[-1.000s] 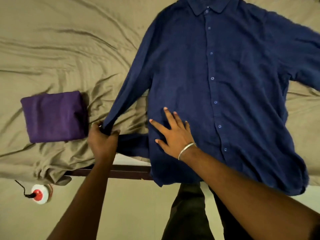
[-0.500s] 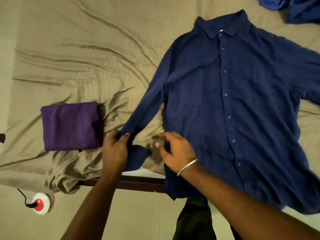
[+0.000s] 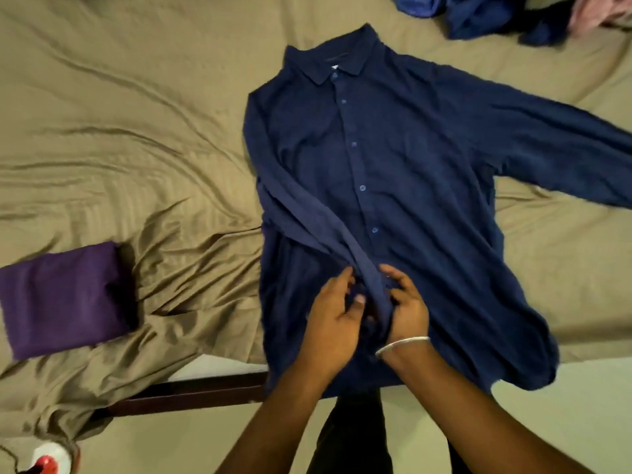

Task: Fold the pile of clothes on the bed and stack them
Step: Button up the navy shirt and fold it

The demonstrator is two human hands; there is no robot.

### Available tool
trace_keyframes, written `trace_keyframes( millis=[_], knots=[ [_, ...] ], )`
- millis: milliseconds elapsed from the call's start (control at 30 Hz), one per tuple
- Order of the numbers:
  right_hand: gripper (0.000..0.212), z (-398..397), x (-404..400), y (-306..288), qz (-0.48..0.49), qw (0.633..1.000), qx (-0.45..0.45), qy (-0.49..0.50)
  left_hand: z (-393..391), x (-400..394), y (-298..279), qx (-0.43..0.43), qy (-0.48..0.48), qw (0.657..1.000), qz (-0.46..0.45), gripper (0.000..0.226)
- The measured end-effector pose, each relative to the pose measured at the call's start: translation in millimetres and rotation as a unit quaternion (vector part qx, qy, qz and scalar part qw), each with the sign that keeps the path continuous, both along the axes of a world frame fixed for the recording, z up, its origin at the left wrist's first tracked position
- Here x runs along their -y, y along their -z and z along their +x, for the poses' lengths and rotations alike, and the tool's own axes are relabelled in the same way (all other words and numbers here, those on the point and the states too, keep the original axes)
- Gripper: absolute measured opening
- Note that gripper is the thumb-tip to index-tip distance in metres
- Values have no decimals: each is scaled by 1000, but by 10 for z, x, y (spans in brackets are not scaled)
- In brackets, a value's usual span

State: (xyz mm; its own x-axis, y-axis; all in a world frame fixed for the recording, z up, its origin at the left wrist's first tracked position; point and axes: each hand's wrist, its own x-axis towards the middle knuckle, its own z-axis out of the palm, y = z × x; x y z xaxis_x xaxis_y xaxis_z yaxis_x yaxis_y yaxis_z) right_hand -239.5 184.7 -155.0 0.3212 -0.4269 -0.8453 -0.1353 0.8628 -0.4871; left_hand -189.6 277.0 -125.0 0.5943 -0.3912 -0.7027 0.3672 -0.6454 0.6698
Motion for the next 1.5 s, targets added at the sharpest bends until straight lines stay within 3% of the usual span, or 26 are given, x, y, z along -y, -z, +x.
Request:
trace_keyframes(
  millis=[67, 200, 267, 300, 400, 467, 533, 633, 733, 833, 900, 967, 1000, 1100, 1200, 1267, 1367, 1433, 1500],
  knots=[
    [40, -97, 335, 18, 91, 992, 10, 84, -242, 166, 38, -40, 33, 999, -9, 61],
    [23, -404, 1035, 229, 97, 985, 2, 145, -636, 579, 112, -9, 124, 990, 65, 33],
    [15, -527, 1278, 304, 107, 990, 3, 92, -721, 790, 80, 78, 143, 981, 104, 13],
    [13, -603, 1387, 350, 81, 996, -5, 37, -764, 925, 55, 130, 161, 970, 126, 16],
    [7, -834, 1655, 415, -136, 982, -30, -127, -890, 1453, -92, 195, 200, 950, 140, 11],
    [7, -1017, 1762, 384, -251, 952, -20, -175, -992, 1795, -131, 165, 191, 960, 121, 16],
    [32, -1238, 1854, 331, -345, 921, -3, -184, -1079, 2114, -100, 122, 166, 975, 86, 15],
    [57, -1549, 1965, 277, -297, 946, 91, -94, -1213, 2526, -7, 94, 165, 981, 48, 14],
    [75, -1756, 2133, 290, -316, 945, 68, -43, -1301, 2914, 217, 21, 195, 980, 25, 25],
    [63, -1817, 2359, 463, -329, 942, 8, -60, -1282, 3194, 480, -190, 81, 978, 10, 52],
    [38, -1774, 2567, 608, -247, 967, -57, -30, -1233, 3270, 563, -255, 44, 966, 21, 39],
    [16, -1726, 2729, 739, -156, 982, -109, 11, -1130, 3216, 623, -187, 68, 980, 19, 29],
    [12, -1724, 2815, 774, -152, 979, -131, 26, -1051, 3143, 650, -98, 98, 990, 18, 26],
    [13, -1785, 3008, 692, -264, 960, -97, 8, -772, 2859, 789, 154, 163, 973, 48, 29],
    [21, -1956, 3059, 511, -487, 863, -6, -134, -436, 2623, 820, 306, 208, 924, 95, 53],
    [15, -2069, 3069, 435, -623, 753, 45, -207, -253, 2504, 856, 373, 279, 875, 130, 73],
    [25, -2214, 3064, 460, -759, 574, 26, -306, -122, 2350, 886, 454, 329, 821, 108, 55],
    [33, -2333, 3004, 465, -779, 526, 11, -341, -130, 2227, 896, 494, 348, 792, 85, 45],
    [36, -2387, 2960, 419, -783, 517, -4, -347, -133, 2091, 879, 513, 327, 790, 74, 47]
  ],
)
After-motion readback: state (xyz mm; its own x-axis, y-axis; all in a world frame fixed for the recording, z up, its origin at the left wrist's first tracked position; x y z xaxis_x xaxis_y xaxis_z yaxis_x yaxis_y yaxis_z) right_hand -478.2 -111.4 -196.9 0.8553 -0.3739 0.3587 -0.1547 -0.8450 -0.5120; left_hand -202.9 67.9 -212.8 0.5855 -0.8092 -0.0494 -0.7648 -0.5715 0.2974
